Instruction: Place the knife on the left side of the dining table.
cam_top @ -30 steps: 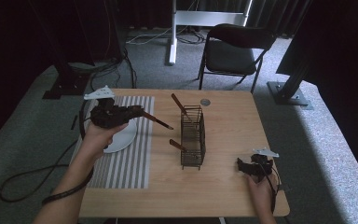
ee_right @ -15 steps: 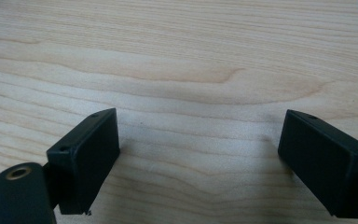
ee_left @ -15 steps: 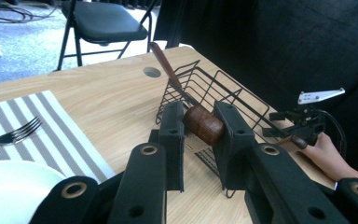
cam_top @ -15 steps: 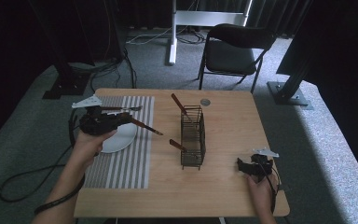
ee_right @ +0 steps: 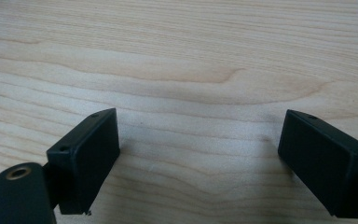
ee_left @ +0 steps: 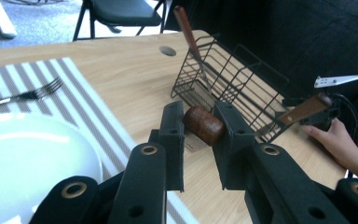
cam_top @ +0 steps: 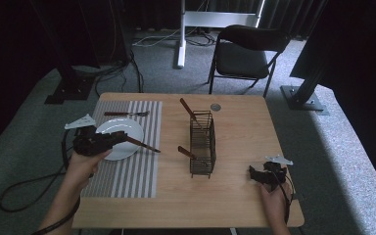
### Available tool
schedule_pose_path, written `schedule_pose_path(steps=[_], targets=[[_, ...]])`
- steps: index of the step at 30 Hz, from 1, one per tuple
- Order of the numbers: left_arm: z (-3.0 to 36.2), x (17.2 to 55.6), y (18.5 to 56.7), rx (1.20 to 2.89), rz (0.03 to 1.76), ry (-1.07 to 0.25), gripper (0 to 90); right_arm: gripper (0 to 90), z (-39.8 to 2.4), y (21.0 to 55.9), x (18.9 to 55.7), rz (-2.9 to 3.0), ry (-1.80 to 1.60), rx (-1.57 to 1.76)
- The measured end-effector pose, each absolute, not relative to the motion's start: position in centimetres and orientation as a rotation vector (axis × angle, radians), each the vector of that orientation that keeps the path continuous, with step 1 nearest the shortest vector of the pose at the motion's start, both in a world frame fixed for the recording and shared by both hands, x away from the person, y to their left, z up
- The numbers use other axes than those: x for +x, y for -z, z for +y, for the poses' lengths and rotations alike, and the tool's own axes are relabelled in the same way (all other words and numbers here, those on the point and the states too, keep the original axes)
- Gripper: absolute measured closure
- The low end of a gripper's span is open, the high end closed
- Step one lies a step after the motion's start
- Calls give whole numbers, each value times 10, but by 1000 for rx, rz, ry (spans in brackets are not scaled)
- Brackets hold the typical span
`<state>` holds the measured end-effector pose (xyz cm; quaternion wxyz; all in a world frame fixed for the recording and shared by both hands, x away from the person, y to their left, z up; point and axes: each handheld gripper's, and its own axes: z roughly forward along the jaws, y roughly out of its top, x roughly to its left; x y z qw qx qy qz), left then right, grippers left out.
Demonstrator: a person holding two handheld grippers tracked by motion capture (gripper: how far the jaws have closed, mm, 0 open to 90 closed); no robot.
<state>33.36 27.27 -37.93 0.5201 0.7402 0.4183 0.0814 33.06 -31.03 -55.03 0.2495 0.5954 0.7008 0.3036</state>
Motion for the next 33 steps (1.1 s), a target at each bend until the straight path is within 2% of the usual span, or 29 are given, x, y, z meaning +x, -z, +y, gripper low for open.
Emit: schedule_pose_path(steps=[17, 33], targets=[[298, 304, 408, 1815, 1071, -180, 751, 118, -310, 550, 331, 1909, -827, 1621], [311, 301, 424, 1798, 1126, -103, 750, 118, -310, 550, 331, 1909, -827, 1620]])
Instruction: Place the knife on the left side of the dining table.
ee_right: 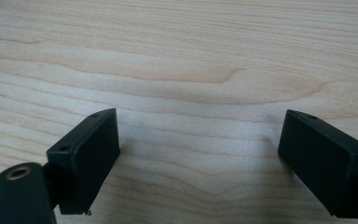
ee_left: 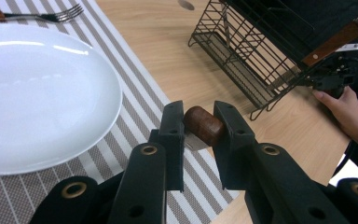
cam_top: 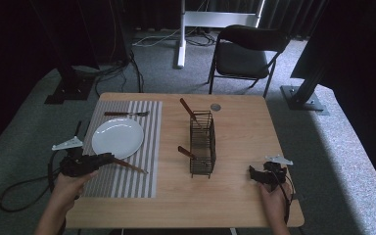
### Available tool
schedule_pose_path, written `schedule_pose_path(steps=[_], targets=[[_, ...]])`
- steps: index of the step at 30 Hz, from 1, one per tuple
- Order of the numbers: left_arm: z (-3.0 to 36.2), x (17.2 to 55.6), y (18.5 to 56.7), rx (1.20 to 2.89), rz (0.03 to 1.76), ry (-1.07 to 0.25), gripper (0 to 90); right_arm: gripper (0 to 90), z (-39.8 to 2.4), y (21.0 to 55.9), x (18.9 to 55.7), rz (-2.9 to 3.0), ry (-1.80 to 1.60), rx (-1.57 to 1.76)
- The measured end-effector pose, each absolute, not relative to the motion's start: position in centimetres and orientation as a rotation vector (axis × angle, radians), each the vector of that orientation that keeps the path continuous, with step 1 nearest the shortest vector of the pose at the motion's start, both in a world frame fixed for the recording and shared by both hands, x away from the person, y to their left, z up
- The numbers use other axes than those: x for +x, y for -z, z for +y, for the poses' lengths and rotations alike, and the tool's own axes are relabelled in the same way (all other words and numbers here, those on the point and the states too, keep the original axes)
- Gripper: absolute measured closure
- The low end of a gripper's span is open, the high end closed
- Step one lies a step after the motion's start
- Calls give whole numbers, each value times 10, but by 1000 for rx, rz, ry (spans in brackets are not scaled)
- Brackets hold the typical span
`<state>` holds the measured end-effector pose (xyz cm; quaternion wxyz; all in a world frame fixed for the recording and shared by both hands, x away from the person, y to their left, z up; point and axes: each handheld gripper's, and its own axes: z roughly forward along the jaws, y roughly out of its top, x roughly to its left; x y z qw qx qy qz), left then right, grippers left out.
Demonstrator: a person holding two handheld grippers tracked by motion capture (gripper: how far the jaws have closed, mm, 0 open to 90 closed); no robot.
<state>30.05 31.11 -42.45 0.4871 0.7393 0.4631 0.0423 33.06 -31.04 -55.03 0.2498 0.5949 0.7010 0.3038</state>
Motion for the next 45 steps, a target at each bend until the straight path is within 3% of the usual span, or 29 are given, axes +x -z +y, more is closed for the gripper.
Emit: schedule_pose_path(steps=[17, 31, 45], targets=[[345, 297, 455, 1693, 1245, -10, 777, 118, -310, 550, 331, 1909, -826, 1622], [359, 303, 496, 1687, 1459, -70, 591, 118, -310, 550, 331, 1908, -827, 1622], [356, 311, 513, 1730, 1592, -154, 447, 118, -310, 550, 331, 1908, -827, 1623]])
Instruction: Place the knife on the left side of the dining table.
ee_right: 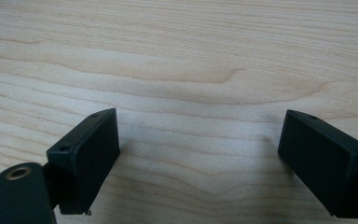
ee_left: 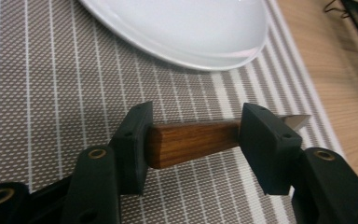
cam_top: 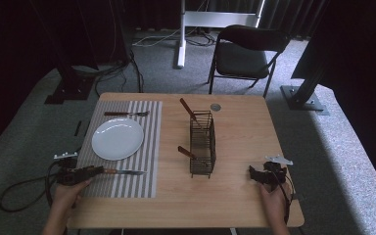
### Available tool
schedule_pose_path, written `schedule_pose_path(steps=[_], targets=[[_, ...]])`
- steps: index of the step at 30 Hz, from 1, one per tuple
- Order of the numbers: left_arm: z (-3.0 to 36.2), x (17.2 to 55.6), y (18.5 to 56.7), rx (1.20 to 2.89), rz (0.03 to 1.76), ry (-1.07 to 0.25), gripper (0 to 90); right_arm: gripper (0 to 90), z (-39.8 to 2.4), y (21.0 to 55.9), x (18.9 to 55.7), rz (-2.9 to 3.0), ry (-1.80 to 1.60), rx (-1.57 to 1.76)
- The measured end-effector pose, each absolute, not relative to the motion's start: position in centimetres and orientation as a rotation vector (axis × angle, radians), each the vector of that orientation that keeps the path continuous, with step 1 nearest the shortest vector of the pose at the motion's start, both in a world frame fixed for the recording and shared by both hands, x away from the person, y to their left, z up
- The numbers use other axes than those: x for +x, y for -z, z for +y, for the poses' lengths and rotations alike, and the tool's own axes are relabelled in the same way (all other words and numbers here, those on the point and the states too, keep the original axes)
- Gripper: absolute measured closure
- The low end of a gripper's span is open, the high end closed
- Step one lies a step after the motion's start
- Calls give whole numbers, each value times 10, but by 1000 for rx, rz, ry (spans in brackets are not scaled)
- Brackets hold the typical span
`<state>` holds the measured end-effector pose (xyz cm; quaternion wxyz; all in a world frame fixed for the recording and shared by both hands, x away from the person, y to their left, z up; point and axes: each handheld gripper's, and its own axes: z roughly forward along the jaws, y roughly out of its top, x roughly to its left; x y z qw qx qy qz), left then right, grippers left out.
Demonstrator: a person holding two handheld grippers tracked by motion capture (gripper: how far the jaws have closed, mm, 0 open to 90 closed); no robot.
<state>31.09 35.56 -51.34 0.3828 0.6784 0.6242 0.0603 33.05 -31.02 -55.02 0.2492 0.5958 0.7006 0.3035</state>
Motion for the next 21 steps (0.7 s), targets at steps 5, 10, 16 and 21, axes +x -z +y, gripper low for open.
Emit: schedule_pose_path(steps=[5, 10, 16, 21], targets=[[354, 312, 518, 1728, 1617, -166, 422, 118, -310, 550, 331, 1908, -827, 1622], [350, 313, 519, 1755, 1644, -206, 397, 118, -310, 550, 331, 1908, -826, 1623], [345, 311, 519, 1752, 1661, -251, 376, 118, -310, 550, 331, 1908, -827, 1623], [345, 312, 523, 1752, 1676, -249, 369, 118, -310, 550, 331, 1908, -827, 1623]])
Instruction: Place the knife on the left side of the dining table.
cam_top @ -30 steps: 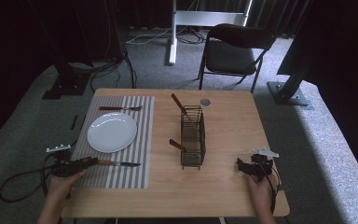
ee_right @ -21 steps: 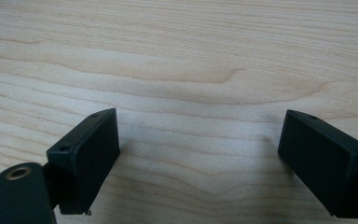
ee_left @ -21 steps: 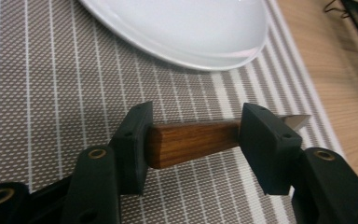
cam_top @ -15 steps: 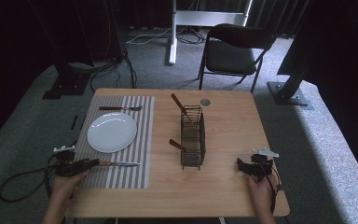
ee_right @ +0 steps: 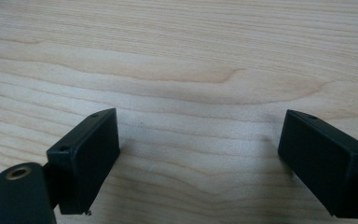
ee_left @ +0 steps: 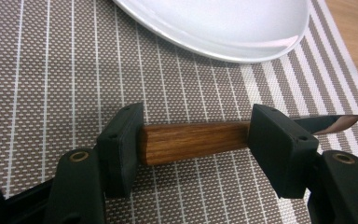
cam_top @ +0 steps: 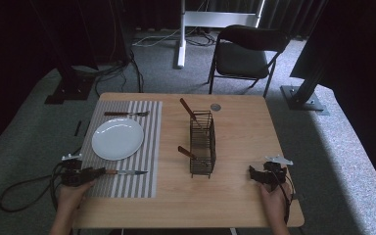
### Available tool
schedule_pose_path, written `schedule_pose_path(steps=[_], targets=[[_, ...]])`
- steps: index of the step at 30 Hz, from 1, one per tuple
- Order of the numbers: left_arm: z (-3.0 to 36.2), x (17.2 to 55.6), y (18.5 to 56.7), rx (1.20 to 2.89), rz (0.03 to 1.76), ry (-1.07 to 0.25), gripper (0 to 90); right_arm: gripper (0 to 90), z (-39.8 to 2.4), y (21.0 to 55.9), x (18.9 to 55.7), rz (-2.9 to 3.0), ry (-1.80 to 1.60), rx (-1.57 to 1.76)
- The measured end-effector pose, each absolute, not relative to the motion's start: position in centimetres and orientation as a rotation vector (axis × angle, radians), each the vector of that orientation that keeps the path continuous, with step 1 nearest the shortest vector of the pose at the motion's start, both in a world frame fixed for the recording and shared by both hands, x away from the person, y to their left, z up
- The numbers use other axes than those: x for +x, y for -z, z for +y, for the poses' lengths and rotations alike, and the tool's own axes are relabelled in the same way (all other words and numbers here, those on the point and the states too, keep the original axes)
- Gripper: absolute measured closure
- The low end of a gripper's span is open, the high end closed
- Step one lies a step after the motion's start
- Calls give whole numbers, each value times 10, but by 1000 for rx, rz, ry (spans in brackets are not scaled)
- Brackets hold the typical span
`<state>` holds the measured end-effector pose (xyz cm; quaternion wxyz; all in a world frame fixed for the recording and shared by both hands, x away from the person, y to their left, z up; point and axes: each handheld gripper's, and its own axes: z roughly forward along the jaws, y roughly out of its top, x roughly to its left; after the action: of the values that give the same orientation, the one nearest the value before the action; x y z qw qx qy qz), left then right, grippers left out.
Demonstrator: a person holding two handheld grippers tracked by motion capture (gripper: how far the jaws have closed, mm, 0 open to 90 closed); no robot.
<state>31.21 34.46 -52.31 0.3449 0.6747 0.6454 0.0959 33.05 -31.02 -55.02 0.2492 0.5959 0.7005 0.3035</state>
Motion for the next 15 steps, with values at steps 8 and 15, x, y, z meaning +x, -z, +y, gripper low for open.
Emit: schedule_pose_path(steps=[8, 15], targets=[[337, 316, 524, 1813, 1710, -350, 339, 118, -310, 550, 331, 1908, -827, 1622], [335, 311, 524, 1821, 1698, -416, 328, 118, -310, 550, 331, 1908, -827, 1622]])
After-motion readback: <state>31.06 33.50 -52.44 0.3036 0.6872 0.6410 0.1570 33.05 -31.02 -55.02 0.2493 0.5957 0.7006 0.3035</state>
